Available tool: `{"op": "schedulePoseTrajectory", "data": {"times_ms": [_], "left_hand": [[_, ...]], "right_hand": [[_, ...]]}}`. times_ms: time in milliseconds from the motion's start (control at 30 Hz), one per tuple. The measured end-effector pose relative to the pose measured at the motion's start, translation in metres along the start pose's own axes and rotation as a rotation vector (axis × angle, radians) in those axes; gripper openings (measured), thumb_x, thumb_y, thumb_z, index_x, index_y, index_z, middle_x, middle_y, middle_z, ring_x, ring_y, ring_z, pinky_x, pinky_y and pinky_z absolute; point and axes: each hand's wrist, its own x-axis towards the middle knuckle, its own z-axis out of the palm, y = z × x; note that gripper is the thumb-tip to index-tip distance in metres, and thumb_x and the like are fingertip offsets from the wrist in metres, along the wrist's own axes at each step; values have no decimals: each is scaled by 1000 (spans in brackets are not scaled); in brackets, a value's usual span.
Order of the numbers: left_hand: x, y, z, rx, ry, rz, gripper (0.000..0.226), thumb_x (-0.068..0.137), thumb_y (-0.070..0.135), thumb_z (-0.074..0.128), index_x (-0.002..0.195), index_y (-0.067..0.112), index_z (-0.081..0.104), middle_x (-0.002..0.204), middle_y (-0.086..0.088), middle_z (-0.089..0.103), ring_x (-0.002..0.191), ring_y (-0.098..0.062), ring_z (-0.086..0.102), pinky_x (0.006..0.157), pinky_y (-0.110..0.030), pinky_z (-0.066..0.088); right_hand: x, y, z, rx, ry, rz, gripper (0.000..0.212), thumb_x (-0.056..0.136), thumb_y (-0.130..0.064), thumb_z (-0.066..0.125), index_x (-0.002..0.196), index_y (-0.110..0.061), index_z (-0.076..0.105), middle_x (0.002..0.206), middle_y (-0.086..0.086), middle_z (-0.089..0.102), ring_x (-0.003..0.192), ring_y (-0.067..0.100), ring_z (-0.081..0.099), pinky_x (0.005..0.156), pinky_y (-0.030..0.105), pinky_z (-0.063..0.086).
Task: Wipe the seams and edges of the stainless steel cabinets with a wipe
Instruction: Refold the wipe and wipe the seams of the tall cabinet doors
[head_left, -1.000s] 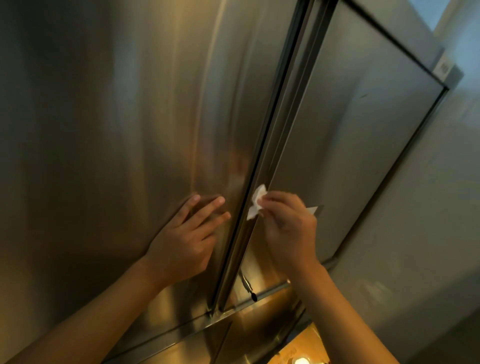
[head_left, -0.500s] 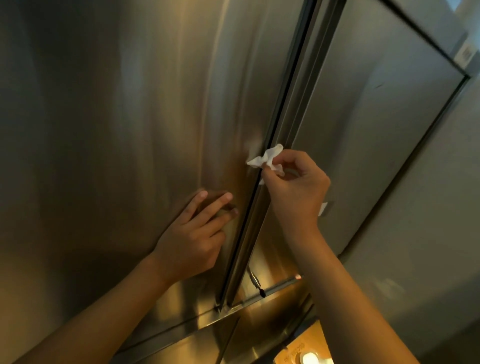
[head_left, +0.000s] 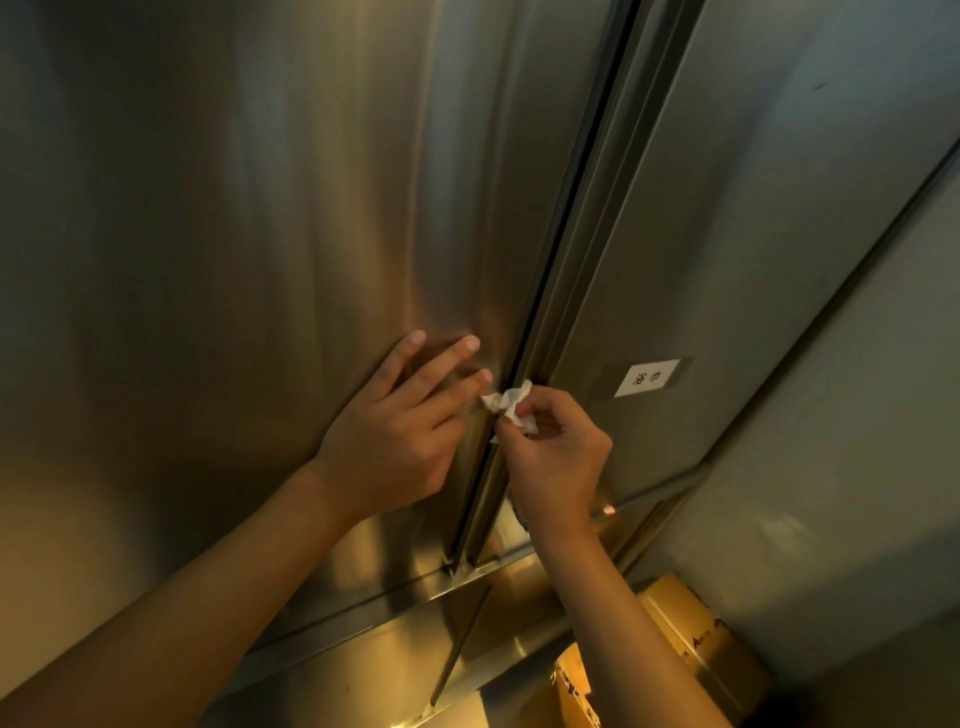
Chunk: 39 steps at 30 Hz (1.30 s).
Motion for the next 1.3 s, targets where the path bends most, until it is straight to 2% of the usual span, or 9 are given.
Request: {"op": "schedulePoseTrajectory", "data": {"times_ms": [233,367,567,733,833,933,1067,1200,1300], "left_hand": [[0,0,2,5,-2,2,26,98,21,52,88,15,76,146,-7,62,151,-32,39,124,-60,22],[0,1,3,-1,14,6,32,100,20,48,85,14,75,145,-6,63,150,-32,40,123,-61,25],[0,0,3,-3,25,17,31,99,19,50,82,14,75,144,-6,63,150,-32,40,123,-61,25],[0,0,1,-24,10,14,35,101,21,46,83,15,75,145,-6,63,150,-32,39,124,-61,23],[-1,0,1,-16,-6,18,37,103,25,43,89,16,76,145,-7,62,151,-33,37,125,-60,19],[-1,-1,2,-9,9,17,28,100,23,51,91,16,76,145,-8,62,152,-34,35,125,-59,19],[-3,0,5,-7,42,12,24,99,22,54,90,15,75,142,-9,64,151,-35,37,124,-61,21],[-3,-1,6,-18,25,10,29,101,24,51,87,18,75,143,-9,63,152,-35,35,125,-61,19],[-4,-1,6,-22,22,7,26,101,24,53,86,19,75,145,-8,62,153,-34,34,126,-59,18]], "right_hand": [[-40,32,8,-99,-45,126,21,75,-5,85,81,-21,72,77,-12,68,75,9,66,66,15,48],[-65,52,12,-149,-100,210,22,76,-7,83,79,-25,71,76,-12,68,76,10,66,64,27,53],[-85,66,16,-184,-145,322,25,78,0,79,72,-23,69,73,-12,67,78,4,64,65,10,45],[-88,70,11,-205,-201,365,23,82,-5,80,76,-25,71,76,-13,68,80,2,65,66,12,45],[-63,45,-7,-197,-166,228,23,81,-2,82,82,-23,72,77,-12,68,75,5,66,64,15,46],[-14,-4,-35,-230,-121,-110,22,79,1,82,92,-14,74,89,-6,71,82,6,68,72,18,51],[64,-62,-62,-316,-3,-545,10,84,3,78,93,-1,77,103,10,75,97,19,72,85,26,56],[105,-64,-60,-464,-49,-643,17,85,5,75,98,-4,81,110,9,75,101,24,71,88,36,58],[95,-42,-51,-524,-108,-702,20,83,8,75,99,-3,81,109,10,75,99,25,69,88,31,55]]}}
